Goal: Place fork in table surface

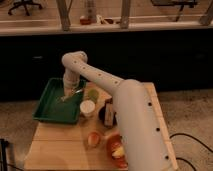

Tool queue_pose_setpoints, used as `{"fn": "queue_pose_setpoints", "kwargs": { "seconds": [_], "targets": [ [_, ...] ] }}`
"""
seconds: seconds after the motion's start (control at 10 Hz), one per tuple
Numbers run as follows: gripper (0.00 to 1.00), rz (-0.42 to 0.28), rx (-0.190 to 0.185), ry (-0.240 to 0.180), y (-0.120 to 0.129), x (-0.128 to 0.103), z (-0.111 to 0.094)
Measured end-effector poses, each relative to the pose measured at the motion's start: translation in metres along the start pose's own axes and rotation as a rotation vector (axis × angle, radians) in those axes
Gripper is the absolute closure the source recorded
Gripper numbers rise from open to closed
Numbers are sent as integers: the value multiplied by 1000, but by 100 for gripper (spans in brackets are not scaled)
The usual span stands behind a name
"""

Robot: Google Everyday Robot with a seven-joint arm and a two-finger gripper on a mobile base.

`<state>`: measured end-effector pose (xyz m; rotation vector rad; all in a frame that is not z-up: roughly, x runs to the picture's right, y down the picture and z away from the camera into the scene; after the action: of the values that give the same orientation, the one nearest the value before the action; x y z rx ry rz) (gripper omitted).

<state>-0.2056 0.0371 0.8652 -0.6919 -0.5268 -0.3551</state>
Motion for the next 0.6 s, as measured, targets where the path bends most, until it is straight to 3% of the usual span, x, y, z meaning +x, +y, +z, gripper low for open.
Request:
{"fn": "queue_pose_setpoints", "kwargs": {
  "seconds": [0.3, 0.6],
  "targets": [
    [100, -18, -3, 3, 10, 8, -9],
    [100, -84, -22, 4, 9, -27, -5]
  ]
}}
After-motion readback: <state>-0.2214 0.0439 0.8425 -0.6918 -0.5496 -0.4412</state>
